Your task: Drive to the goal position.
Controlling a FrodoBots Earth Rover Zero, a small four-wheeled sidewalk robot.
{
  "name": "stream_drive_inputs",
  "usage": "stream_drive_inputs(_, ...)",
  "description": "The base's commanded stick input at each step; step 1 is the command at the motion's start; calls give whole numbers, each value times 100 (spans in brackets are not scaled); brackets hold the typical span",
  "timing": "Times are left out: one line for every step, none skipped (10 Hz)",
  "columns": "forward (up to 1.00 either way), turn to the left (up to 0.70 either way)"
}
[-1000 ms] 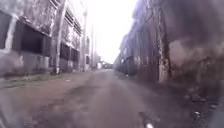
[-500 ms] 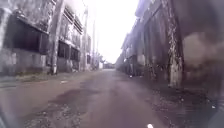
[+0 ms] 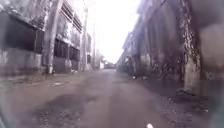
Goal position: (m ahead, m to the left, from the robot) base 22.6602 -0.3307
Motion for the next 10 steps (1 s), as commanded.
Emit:
stream_drive_inputs(100, 0)
stream_drive_inputs(100, 0)
stream_drive_inputs(100, 0)
stream_drive_inputs(100, 0)
stream_drive_inputs(100, 0)
stream_drive_inputs(100, 0)
stream_drive_inputs(100, 0)
stream_drive_inputs(100, 0)
stream_drive_inputs(100, 0)
stream_drive_inputs(100, 0)
